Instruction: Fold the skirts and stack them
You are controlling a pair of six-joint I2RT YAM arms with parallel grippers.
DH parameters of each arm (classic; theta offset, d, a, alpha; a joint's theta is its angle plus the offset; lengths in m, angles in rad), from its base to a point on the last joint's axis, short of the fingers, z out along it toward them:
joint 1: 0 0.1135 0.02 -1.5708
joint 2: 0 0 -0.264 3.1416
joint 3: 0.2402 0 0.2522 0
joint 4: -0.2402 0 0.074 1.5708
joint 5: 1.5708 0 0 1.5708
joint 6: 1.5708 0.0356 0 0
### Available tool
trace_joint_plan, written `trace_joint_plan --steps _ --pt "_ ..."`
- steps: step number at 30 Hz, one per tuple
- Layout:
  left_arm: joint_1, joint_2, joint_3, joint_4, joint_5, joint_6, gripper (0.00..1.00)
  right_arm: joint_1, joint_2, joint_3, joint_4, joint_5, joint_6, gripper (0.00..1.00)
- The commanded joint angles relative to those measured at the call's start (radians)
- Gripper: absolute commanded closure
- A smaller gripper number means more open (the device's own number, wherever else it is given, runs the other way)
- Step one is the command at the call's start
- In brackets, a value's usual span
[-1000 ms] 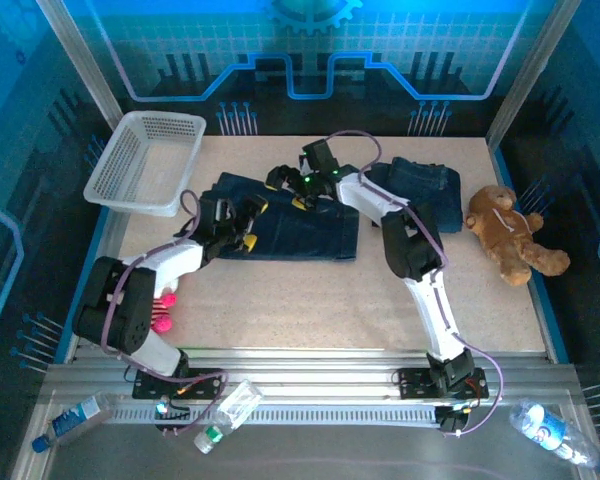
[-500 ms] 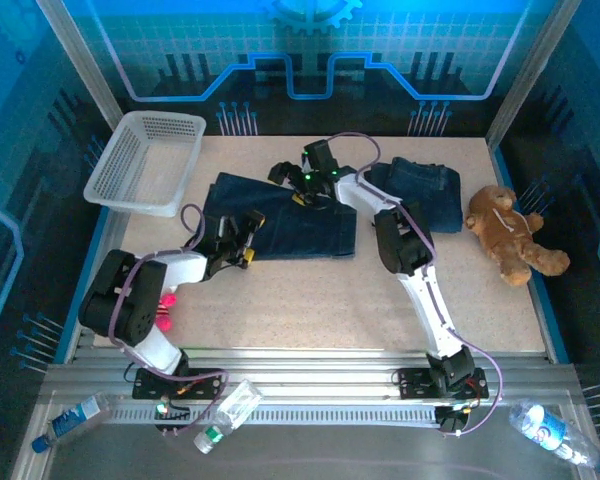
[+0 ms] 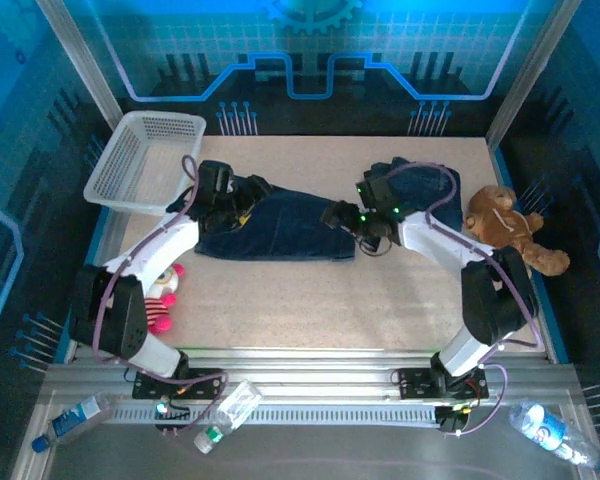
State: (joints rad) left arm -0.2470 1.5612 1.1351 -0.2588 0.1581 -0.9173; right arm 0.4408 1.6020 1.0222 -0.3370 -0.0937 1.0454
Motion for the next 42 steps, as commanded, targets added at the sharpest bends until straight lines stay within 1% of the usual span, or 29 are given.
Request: trace_joint_plan --steps 1,3,5,7,9,11,16,20,25,29,35,38,42 --pt "-0.020 0.105 0.066 -0.191 0.006 0.108 0.36 -0.008 -0.007 -0.112 0.136 -0.021 0.168 0.00" --pt "-0.037 0.140 0.070 -0.191 0.018 0.110 0.50 -0.005 0.008 -0.137 0.199 -0.062 0.201 0.02" --pt "-0.054 0.178 0.076 -0.191 0.026 0.112 0.65 -0.001 0.034 -0.174 0.269 -0.078 0.237 0.06" --pt "-0.060 0.216 0.080 -0.186 0.039 0.111 0.77 0.000 0.057 -0.197 0.338 -0.082 0.270 0.10" --pt "-0.061 0.254 0.084 -0.169 0.064 0.104 0.85 0.004 0.075 -0.216 0.400 -0.070 0.300 0.13" --pt "-0.062 0.295 0.093 -0.165 0.083 0.101 0.89 0.006 0.093 -0.229 0.458 -0.072 0.325 0.14" --pt "-0.075 0.348 0.094 -0.181 0.084 0.102 0.93 0.018 0.121 -0.230 0.504 -0.049 0.334 0.18" --pt "-0.080 0.349 0.048 -0.170 0.073 0.091 0.93 0.022 0.099 -0.259 0.570 0.004 0.335 0.24" --pt "-0.082 0.368 0.027 -0.153 0.096 0.080 0.93 0.021 0.075 -0.259 0.637 0.038 0.289 0.31" --pt "-0.095 0.370 0.043 -0.146 0.105 0.074 0.93 0.021 0.067 -0.261 0.638 0.059 0.281 0.33" --pt "-0.100 0.381 0.061 -0.154 0.106 0.072 0.93 0.022 0.069 -0.291 0.671 0.068 0.318 0.34" --pt "-0.099 0.380 0.064 -0.165 0.103 0.076 0.92 0.028 0.050 -0.293 0.659 0.063 0.317 0.35" --pt "-0.099 0.380 0.059 -0.171 0.104 0.077 0.92 0.034 0.013 -0.301 0.618 0.094 0.298 0.34"
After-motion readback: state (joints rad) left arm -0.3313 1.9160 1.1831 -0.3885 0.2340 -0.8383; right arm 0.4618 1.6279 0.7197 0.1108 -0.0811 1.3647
